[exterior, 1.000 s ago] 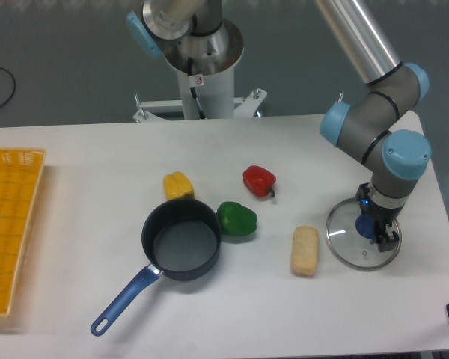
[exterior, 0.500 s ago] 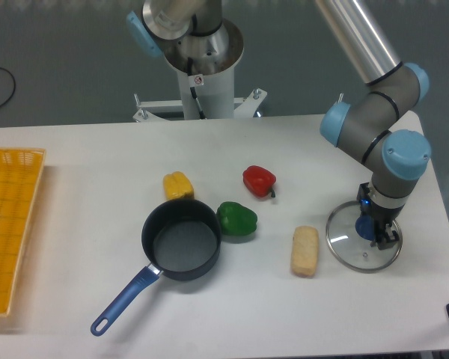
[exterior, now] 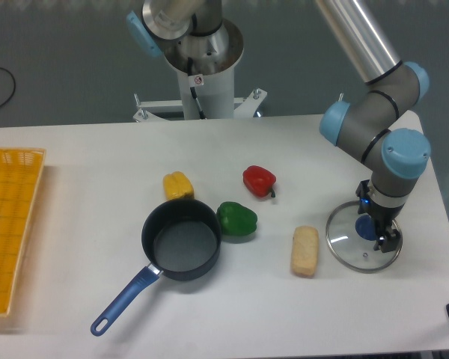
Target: Place the lid on the table
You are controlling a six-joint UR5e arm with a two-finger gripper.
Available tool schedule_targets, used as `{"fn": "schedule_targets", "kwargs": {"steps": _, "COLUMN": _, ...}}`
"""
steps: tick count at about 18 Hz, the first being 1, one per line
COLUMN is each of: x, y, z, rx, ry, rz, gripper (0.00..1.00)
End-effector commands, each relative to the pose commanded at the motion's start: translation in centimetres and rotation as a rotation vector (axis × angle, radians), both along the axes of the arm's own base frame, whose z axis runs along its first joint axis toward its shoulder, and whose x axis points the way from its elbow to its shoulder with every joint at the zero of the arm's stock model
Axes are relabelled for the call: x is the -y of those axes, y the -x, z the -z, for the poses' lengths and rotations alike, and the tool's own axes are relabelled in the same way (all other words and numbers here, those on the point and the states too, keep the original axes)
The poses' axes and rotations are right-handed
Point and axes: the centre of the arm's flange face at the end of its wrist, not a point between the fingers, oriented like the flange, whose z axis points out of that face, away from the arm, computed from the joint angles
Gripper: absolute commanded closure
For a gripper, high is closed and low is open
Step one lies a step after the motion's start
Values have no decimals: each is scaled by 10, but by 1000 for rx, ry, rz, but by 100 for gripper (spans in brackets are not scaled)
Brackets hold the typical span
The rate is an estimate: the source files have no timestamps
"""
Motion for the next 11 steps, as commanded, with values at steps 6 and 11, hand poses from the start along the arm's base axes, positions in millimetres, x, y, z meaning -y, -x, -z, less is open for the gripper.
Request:
{"fn": "schedule_targets", "kwargs": {"steps": 6, "x": 2, "y": -33, "z": -33, "rx": -14, "ry": -4, "rz": -22, "gripper": 0}}
{"fn": "schedule_targets", "kwargs": {"steps": 11, "x": 3, "y": -59, "z": -55, "rx": 65, "ry": 32, "rz": -27, "gripper": 0}}
